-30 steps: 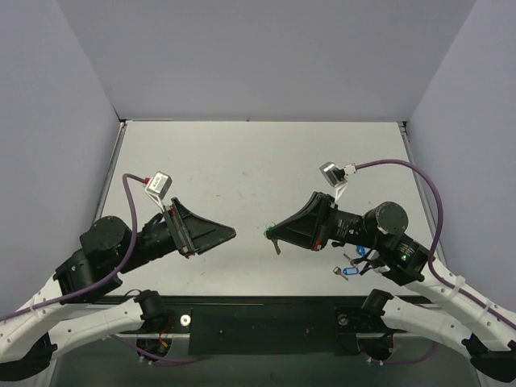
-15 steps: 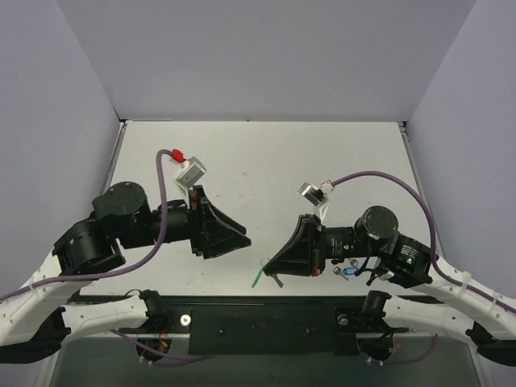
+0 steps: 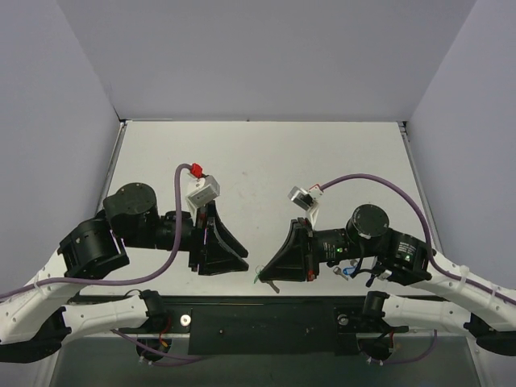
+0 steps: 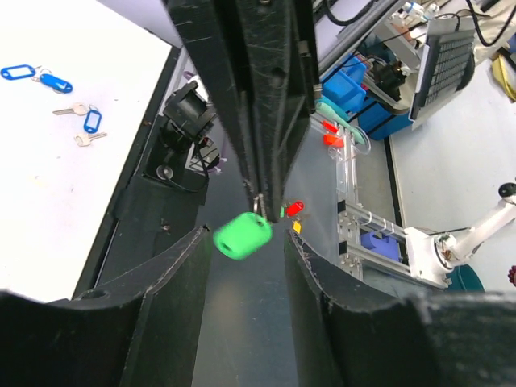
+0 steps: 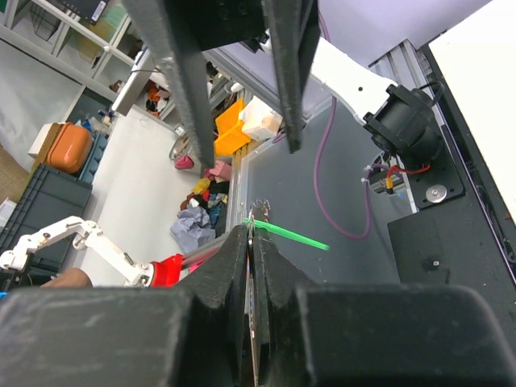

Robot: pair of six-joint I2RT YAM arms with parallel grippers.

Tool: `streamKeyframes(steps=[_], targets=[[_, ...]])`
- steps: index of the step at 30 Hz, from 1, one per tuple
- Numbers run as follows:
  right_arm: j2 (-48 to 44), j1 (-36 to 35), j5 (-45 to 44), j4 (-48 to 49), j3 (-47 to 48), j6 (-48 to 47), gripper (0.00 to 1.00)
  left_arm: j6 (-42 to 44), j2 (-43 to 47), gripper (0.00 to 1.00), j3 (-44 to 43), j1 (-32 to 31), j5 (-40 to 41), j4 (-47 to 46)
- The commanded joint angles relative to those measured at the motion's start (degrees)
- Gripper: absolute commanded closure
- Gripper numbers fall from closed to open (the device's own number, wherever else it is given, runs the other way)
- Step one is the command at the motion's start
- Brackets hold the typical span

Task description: Remove the keys from the keyring

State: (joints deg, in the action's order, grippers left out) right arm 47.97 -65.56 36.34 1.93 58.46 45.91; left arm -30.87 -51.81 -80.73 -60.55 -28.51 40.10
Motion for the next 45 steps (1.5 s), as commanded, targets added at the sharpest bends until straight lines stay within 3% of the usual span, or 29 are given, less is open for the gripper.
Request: streamKeyframes(steps=[1, 25, 29, 31, 32, 45], targets=[[1.2, -0.8, -0.2, 1.5, 2.6, -1.3, 1.00, -0.2, 0.6, 0.51, 0.9, 0.2, -4.8, -4.5], [4.9, -3.1, -0.4, 0.4, 5.8, -2.7, 1.00, 0.3, -1.1, 0.70, 1.8, 0.1, -7.3, -2.7], [5.2, -3.2, -0.5, 0.2, 6.6, -2.9, 1.00, 0.4, -0.6, 0.78, 2.0, 0.1, -7.5, -2.3], [5.4, -3.1, -0.5, 0.2, 6.8, -3.0, 1.00, 0.0, -0.2, 0.92, 2.3, 0.1, -7.7, -2.1], [5.5, -3.2, -0.5, 0.3, 6.8, -3.0, 1.00, -0.2, 0.0, 0.93, 2.7, 0.1, -8.1, -2.2], [5.6, -3.3, -1.2, 0.4, 6.8, -3.1, 1.00, -1.1, 0.7, 0.87, 3.9, 0.1, -10.7, -1.4]])
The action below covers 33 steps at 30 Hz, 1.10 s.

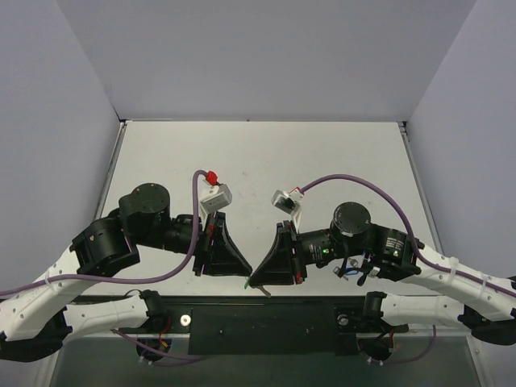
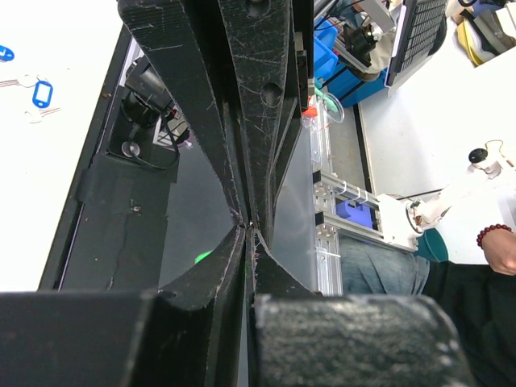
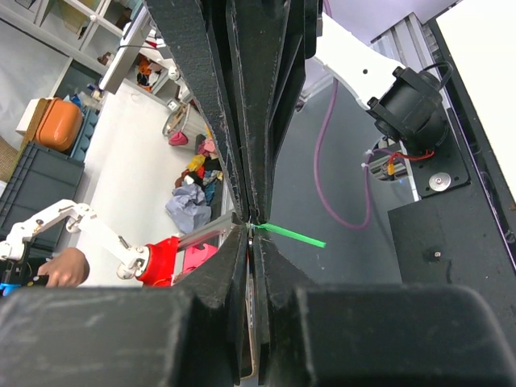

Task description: Remove the keys from the keyring

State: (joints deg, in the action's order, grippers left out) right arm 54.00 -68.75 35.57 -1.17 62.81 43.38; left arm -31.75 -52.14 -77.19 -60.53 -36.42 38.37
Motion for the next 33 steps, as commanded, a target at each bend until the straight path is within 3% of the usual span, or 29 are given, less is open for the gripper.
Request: streamKeyframes(steps=[1, 4, 6, 7, 21, 33], targets=[[-0.5, -0.2, -0.4, 3.5, 2.7, -0.6, 1.00, -0.4, 1.1, 0.87, 0.4, 0.1, -2.9, 0.2], [-0.6, -0.2, -0.7, 3.5, 2.6, -0.6, 1.00, -1.0, 1.6, 0.87, 1.2, 0.1, -3.1, -0.7], [-0.6, -0.3, -0.9, 3.5, 2.5, -0.7, 1.00, -1.9, 1.9, 0.93, 1.8, 0.1, -3.4, -2.2], [-0.6, -0.4, -1.0, 3.5, 2.6, -0.7, 1.00, -2.2, 2.0, 1.00, 1.9, 0.1, -3.1, -2.5], [-4.0, -0.4, -13.1, 4.2, 0.1, -1.3, 1.00, -12.7, 6.5, 1.00, 7.4, 0.0, 14.4, -11.6], [-4.1, -0.4, -20.1, 8.6, -1.7, 0.0, 1.00, -15.9, 8.8, 1.00, 9.1, -0.3, 21.7, -14.4]])
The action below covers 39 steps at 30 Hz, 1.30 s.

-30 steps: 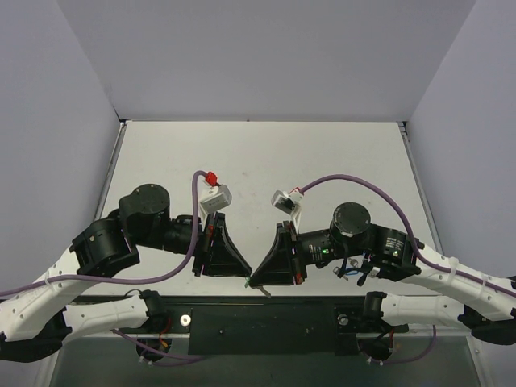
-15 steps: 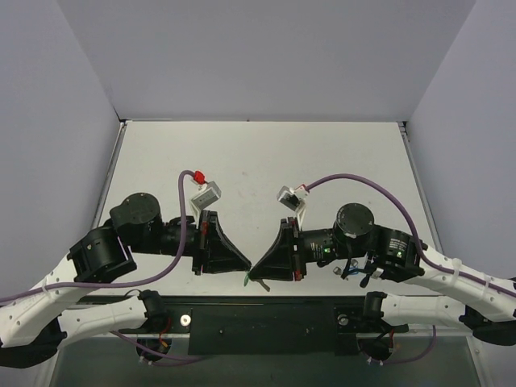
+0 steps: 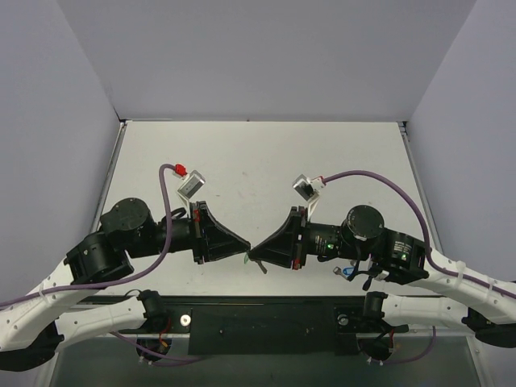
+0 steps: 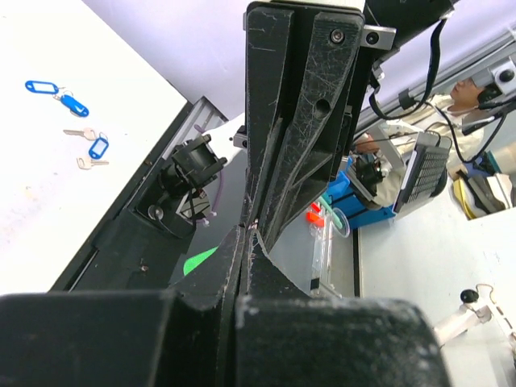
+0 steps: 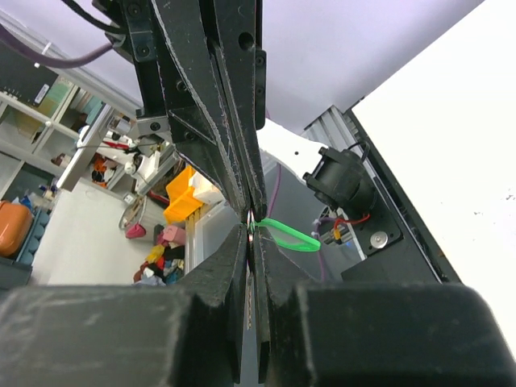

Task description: Remove the keys from the keyring

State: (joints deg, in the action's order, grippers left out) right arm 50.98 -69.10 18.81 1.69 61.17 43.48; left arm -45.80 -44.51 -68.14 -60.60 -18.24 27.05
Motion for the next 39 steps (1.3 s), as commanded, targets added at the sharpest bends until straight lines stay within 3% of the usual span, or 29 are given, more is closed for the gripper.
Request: streamKeyframes(steps=[1, 27, 28, 34, 36, 39], targets=[[-1.0, 0.0, -3.6, 5.9, -0.2, -0.1, 1.00, -1.9, 1.1, 1.00, 0.0, -0.3, 4.1, -3.0], [-1.2, 0.0, -6.5, 7.5, -1.8, 2.0, 1.00, -5.6, 5.1, 1.00, 2.8, -0.5, 13.4, -1.9], [-1.1, -0.1, -6.0, 7.3, -1.6, 2.0, 1.00, -4.8, 4.9, 0.99, 1.7, -0.5, 13.6, -1.3], [-0.8, -0.1, -2.6, 2.4, 0.5, 1.0, 1.00, -0.6, 3.2, 0.58, -4.5, -0.5, 13.7, 6.2], [-0.8, -0.1, -1.6, 0.9, 1.1, 0.3, 1.00, 0.6, 2.9, 0.51, -6.0, -0.5, 13.3, 8.1], [-0.5, -0.1, 0.1, -0.1, 1.8, -0.1, 1.00, 3.0, 2.1, 0.49, -8.3, -0.4, 11.2, 10.0]])
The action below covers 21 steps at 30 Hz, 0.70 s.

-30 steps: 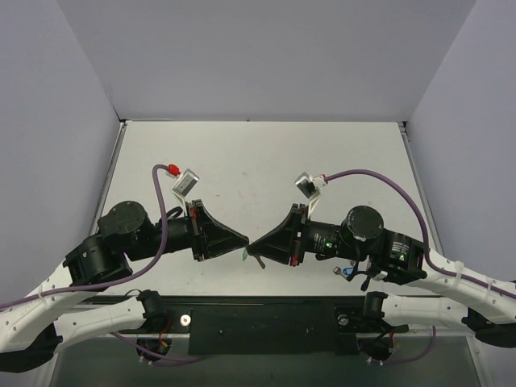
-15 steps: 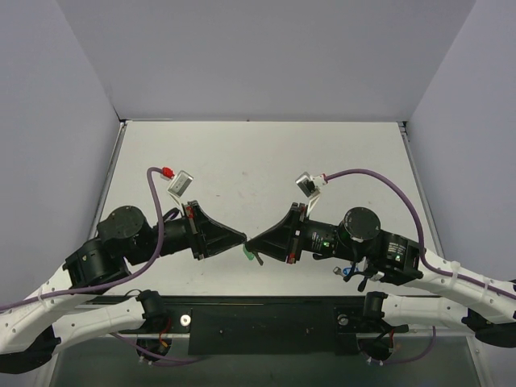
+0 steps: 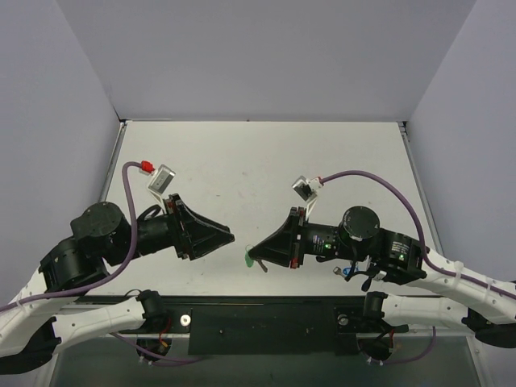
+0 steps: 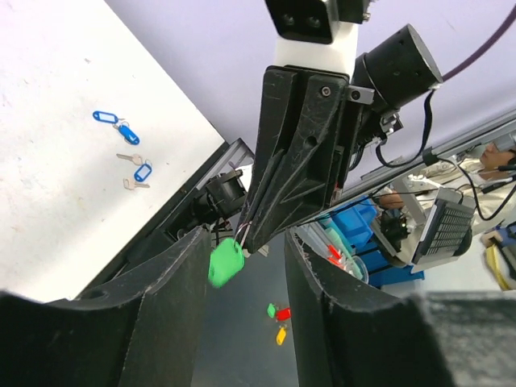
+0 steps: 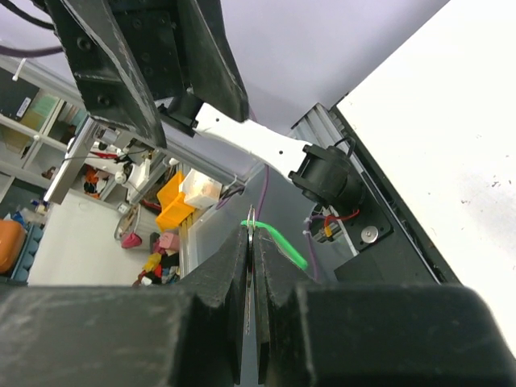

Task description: Remove the keys from the keyring

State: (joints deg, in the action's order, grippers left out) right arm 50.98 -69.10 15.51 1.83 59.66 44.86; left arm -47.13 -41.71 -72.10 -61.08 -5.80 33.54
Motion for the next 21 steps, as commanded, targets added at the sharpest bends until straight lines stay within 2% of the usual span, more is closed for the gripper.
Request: streamKeyframes(steps=[1, 6, 9, 21], targets=[[-0.2, 0.0, 4.5, -0.8, 3.7, -1.6, 1.00, 5.5, -1.2, 0.48, -5.1, 0.1, -1.9, 4.3], [1.4, -0.1, 10.1, -1.6, 5.7, -2.4, 1.00, 9.1, -3.5, 0.50, -7.1, 0.1, -9.6, 7.3], [2.1, -0.2, 13.9, -1.6, 6.6, -2.8, 1.00, 10.7, -3.8, 0.50, -7.4, 0.1, -11.2, 7.8], [1.9, -0.2, 15.7, -4.2, 7.2, -3.9, 1.00, 11.2, -4.4, 0.55, -6.5, 0.1, -21.6, 3.6]])
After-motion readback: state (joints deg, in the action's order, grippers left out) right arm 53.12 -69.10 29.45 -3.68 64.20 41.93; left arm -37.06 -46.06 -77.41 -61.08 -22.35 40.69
